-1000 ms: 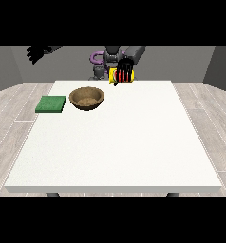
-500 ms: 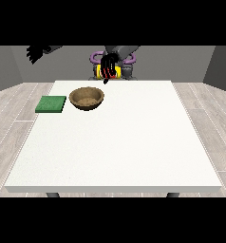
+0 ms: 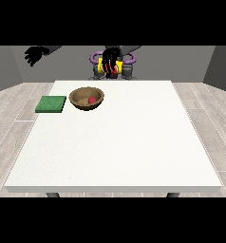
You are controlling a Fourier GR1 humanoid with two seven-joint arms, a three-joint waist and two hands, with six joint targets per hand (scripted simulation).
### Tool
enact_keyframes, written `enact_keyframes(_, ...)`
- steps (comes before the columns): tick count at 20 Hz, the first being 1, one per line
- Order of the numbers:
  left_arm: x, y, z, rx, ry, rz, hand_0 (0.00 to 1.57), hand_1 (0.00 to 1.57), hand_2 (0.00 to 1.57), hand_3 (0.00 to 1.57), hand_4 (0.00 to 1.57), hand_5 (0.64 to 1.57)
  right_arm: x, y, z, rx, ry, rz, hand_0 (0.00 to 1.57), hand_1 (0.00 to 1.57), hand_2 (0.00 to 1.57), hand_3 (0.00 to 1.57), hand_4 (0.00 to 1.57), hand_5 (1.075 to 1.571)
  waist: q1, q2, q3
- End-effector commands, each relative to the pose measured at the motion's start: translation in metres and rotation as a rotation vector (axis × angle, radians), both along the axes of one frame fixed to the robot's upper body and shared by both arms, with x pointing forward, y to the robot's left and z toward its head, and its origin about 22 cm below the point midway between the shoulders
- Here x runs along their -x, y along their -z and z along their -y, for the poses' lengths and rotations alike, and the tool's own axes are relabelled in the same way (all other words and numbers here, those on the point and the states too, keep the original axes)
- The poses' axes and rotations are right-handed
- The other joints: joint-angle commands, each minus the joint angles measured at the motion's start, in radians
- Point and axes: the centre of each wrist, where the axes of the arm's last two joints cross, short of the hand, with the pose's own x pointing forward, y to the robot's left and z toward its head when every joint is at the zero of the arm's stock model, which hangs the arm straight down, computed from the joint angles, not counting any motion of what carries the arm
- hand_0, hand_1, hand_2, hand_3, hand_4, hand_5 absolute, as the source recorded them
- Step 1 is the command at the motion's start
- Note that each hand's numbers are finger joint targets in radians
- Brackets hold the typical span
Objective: Pick the cup and pour the ball into the bowl, then pick the bowl and place it on the pad
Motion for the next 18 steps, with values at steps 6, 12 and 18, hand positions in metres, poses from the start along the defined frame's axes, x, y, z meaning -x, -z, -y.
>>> enact_keyframes(6,0.005,-0.015,-0.038,0.769,0.011,0.071,1.10,1.10,1.30,0.99,1.27,1.570,-0.004,0.006,-0.011,-0.054,0.056,0.007,0.00,0.00,0.00,0.00,0.72,1.570,0.112,0.150,-0.0080)
enact_keyframes(12,0.004,-0.105,-0.058,1.445,0.118,0.063,0.00,0.00,0.00,0.00,0.41,1.497,-0.016,0.003,-0.023,-0.058,0.065,0.041,0.00,0.00,0.00,0.00,0.70,1.570,0.149,0.217,-0.0177)
enact_keyframes(18,-0.004,-0.138,-0.144,1.646,0.342,-0.066,0.00,0.00,0.00,0.00,0.21,1.500,-0.001,0.016,-0.019,-0.088,0.200,0.041,0.00,0.00,0.00,0.00,0.42,1.570,0.291,0.264,-0.0082)
